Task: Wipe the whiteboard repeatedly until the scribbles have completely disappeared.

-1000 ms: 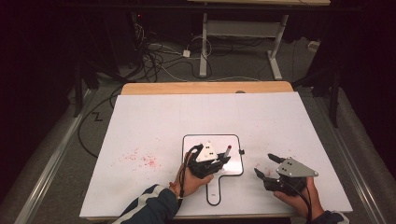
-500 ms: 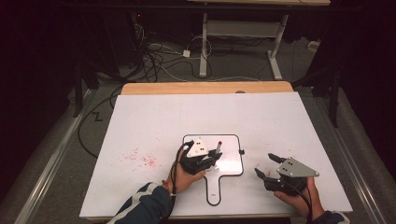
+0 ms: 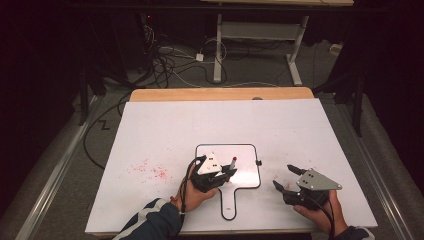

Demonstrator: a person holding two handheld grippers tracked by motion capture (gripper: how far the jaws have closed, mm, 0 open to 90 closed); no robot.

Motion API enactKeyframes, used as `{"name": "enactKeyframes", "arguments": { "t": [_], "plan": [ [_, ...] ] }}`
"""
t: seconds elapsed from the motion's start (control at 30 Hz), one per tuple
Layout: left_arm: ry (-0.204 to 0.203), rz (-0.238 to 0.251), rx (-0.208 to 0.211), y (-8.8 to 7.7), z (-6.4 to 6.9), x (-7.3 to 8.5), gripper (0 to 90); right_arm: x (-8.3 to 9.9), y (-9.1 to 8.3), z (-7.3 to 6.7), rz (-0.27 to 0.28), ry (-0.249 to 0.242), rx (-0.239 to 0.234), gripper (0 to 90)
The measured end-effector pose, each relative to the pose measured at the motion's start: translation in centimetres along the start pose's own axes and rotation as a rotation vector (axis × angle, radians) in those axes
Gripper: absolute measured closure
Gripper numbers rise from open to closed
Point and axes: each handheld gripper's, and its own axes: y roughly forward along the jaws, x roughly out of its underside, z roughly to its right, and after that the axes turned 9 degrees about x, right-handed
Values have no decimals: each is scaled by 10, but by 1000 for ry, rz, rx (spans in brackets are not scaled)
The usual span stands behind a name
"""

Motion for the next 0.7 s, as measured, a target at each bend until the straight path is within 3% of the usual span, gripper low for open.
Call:
{"name": "enactKeyframes", "arguments": {
  "t": [0.07,0.17,0.23,0.27,0.7],
  "plan": [
    [-33,19,26,-8,-6,5,789,0,-1,0,4,-1,-3,310],
    [-55,27,29,-22,-8,14,789,0,-1,0,3,5,-1,310],
    [-38,22,36,-27,-7,16,789,0,-1,0,2,4,0,311],
    [-49,6,4,-31,-6,18,789,0,-1,0,2,3,-1,311],
    [-60,0,-11,-61,-10,34,789,1,-1,0,-4,6,-4,311]
  ]
}}
